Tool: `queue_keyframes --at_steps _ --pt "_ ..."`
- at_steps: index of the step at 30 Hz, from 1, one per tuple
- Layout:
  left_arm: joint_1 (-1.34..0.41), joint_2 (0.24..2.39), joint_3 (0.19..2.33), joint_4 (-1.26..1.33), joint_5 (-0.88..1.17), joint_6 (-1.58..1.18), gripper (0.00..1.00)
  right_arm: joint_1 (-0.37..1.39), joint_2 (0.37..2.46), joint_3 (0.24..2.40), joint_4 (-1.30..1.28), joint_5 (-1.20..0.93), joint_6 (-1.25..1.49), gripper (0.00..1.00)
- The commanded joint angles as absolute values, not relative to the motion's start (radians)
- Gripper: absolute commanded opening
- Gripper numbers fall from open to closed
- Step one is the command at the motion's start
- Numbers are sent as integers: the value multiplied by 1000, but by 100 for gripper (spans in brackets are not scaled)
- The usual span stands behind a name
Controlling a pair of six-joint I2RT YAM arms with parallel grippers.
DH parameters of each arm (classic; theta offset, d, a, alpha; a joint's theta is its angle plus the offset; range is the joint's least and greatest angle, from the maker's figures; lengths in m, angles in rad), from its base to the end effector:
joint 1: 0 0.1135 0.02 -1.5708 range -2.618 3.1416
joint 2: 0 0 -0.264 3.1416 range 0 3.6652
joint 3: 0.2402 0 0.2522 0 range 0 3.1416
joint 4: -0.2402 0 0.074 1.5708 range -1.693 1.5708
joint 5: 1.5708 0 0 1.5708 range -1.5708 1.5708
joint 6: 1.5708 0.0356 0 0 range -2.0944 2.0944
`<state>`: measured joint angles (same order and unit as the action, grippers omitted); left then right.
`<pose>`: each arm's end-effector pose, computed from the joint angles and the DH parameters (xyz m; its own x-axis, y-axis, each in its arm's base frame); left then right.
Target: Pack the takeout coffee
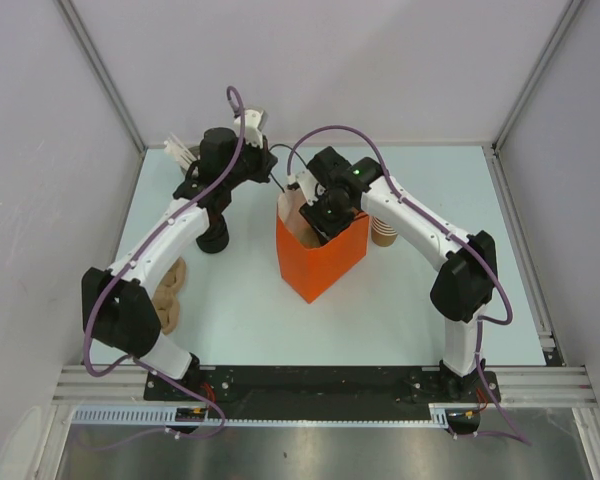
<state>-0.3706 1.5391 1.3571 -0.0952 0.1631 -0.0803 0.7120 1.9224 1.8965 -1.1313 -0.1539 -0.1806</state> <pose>0.3413 -0.1388 0.3622 -0.2946 0.0296 -0.9552 0.4809 0.8683 -0.1214 0.3002 0.2663 0.3150 -0.5576 -0.7157 -0.4206 -0.8055 0.5889 0.0659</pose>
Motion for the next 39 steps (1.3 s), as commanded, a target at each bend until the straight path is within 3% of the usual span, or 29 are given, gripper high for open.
queue_keyframes --at_steps 1,31,39 --pt "-371 1549 1416 -75 118 -89 0 724 1924 1919 -1181 -158 -209 40" --pt "-371 1554 1425 -64 127 -92 0 726 2002 1933 -1229 -167 -230 41" --pt "-371 1551 1424 -61 144 -92 1 726 2010 1942 -1230 -170 -229 46"
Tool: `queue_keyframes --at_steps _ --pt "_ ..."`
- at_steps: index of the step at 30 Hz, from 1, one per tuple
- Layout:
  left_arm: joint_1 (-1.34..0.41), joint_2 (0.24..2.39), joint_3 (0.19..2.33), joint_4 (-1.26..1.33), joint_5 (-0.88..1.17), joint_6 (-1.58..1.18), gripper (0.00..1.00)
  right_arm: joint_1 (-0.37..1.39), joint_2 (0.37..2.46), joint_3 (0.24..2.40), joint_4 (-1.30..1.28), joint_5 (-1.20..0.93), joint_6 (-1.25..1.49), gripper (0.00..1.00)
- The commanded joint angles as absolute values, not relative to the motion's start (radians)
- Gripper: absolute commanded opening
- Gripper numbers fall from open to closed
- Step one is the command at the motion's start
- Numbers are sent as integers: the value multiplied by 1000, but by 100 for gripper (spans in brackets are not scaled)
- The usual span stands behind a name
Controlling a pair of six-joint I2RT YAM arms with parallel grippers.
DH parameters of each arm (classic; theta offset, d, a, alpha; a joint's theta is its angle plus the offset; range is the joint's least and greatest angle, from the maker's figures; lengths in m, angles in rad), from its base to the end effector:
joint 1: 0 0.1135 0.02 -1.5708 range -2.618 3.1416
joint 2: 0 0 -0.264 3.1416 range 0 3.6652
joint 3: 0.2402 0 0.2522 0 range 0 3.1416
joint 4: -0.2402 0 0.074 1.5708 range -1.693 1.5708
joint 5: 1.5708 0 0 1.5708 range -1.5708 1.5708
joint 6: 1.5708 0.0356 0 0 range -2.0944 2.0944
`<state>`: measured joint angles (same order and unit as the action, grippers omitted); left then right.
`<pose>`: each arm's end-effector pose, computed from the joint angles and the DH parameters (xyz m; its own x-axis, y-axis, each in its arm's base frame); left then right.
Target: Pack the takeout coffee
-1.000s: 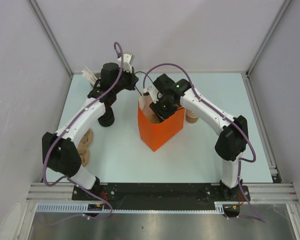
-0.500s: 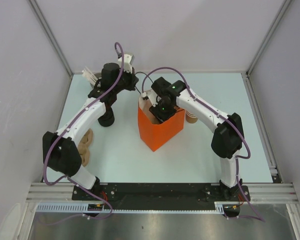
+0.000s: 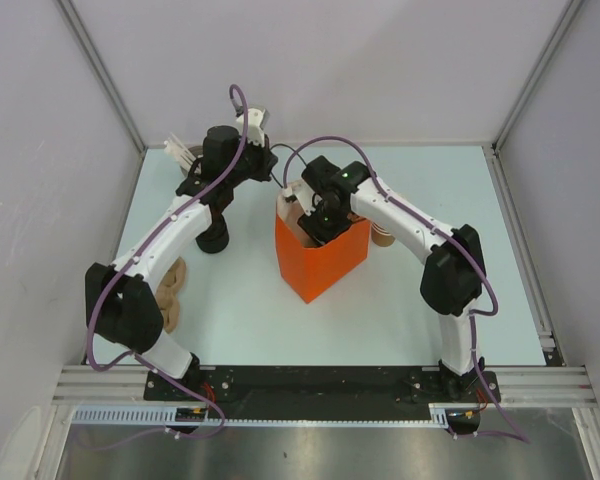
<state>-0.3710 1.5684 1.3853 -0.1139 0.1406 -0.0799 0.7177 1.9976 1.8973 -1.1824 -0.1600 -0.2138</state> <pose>0.3483 -0.1408 0.3599 -0.3105 0.0360 -0.9499 0.4606 0.8799 -0.1172 0.3052 0.2739 0.2843 -0.5608 -0.7677 -0.3101 -0.8210 0.5639 0.0890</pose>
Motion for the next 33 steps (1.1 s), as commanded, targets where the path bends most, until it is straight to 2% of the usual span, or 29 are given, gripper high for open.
queue_keyframes --at_steps 1,6,10,16,26,30,33 --pt "-371 1549 1424 -64 146 -92 0 726 2008 1945 -1230 -169 -229 48" --pt "-371 1549 1422 -63 149 -91 1 726 2003 1953 -1230 -169 -229 56" --pt "-371 1548 1419 -60 150 -92 2 726 1991 1962 -1229 -167 -230 68" --pt "-371 1545 1420 -60 156 -92 3 726 1965 1976 -1209 -166 -232 79" --pt "-371 1523 1419 -55 198 -78 4 726 1910 1973 -1128 -160 -218 91" --pt "-371 1513 1419 -55 222 -69 4 727 1885 1970 -1097 -169 -216 99" --pt "-371 1502 1419 -55 245 -63 4 727 1862 1971 -1074 -178 -212 100"
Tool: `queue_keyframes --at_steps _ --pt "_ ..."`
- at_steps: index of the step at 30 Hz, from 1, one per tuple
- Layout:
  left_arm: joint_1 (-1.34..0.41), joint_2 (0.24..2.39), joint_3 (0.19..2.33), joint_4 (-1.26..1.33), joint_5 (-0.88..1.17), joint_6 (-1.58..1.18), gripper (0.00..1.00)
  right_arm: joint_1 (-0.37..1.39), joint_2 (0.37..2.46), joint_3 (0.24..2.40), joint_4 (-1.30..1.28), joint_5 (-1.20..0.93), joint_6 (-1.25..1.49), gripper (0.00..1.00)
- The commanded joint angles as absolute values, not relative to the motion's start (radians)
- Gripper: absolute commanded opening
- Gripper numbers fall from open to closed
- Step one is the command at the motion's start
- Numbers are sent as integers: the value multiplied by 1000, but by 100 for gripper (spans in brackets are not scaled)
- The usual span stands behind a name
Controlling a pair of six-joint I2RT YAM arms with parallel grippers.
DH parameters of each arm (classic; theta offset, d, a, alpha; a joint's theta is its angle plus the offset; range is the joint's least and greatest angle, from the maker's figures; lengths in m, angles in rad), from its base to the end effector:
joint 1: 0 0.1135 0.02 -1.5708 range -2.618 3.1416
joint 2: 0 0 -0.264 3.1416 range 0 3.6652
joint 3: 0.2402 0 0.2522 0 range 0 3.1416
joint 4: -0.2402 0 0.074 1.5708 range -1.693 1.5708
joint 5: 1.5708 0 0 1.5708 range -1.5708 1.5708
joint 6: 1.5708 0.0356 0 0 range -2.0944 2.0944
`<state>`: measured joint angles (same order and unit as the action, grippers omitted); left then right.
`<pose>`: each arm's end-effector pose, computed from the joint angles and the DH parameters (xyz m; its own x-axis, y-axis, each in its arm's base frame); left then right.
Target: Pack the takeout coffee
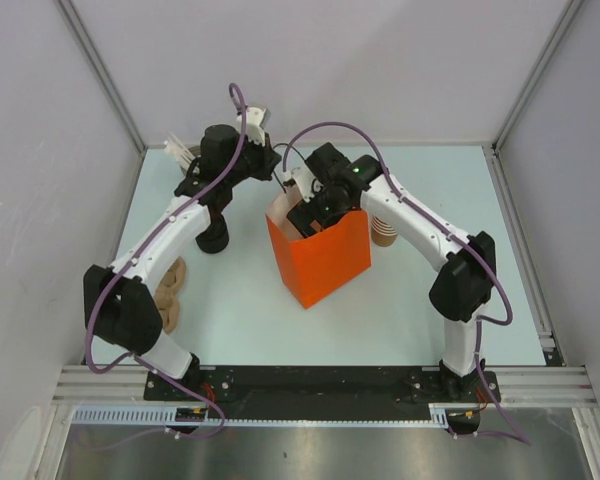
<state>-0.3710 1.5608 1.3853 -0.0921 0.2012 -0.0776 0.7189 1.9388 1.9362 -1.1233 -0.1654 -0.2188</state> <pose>0.3460 -0.1422 0.3650 -0.2871 0.0302 -0.9574 0.5142 0.8482 -0.1274 0.3025 0.2725 0.3207 -0.5105 -0.7313 -0.4524 -0.8336 0.5500 0.0517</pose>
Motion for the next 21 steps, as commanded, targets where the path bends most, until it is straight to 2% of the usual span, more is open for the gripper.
queue_keyframes --at_steps 1,14,21 --pt "-371 1502 1420 -57 252 -61 4 727 1858 1973 -1071 -181 -213 100" --pt "-371 1454 1422 -98 354 -3 4 716 1724 2002 -970 -229 -295 100" --pt "-371 1428 1393 -92 416 35 4 726 1694 2000 -895 -130 -305 100"
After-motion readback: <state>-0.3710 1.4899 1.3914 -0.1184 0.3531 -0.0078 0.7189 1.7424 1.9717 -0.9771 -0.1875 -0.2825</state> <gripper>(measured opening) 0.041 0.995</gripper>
